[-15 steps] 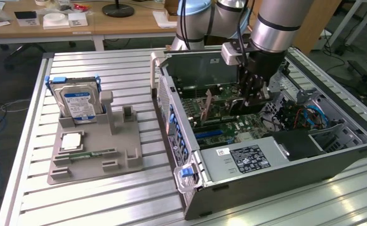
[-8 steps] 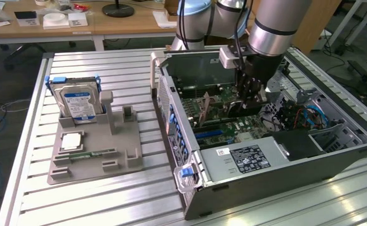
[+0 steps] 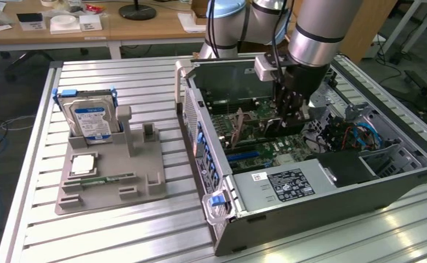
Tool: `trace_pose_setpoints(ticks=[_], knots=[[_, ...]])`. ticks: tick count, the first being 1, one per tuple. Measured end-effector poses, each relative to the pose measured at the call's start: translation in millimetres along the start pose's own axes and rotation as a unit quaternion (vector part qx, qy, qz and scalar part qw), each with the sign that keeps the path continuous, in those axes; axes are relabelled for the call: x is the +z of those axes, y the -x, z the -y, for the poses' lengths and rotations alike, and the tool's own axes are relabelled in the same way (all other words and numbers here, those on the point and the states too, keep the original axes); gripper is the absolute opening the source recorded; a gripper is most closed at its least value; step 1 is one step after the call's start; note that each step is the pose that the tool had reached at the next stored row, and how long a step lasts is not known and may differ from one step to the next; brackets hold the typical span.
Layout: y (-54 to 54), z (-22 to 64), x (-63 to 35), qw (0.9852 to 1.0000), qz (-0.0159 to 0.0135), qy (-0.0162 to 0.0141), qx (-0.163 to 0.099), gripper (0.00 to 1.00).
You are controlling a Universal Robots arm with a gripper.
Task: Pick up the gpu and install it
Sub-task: 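Insert the gpu into the slot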
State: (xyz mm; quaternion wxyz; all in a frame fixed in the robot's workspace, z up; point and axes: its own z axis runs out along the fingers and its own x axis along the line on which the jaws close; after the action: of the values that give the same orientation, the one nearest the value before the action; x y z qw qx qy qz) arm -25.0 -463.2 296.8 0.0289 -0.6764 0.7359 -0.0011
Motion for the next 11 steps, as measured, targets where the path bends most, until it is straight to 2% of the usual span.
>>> trace_pose_setpoints(ticks=[11], knots=[[-1.0,-7.4,8.8,1.0000,-0.0002,0.0001,0.000,0.27]])
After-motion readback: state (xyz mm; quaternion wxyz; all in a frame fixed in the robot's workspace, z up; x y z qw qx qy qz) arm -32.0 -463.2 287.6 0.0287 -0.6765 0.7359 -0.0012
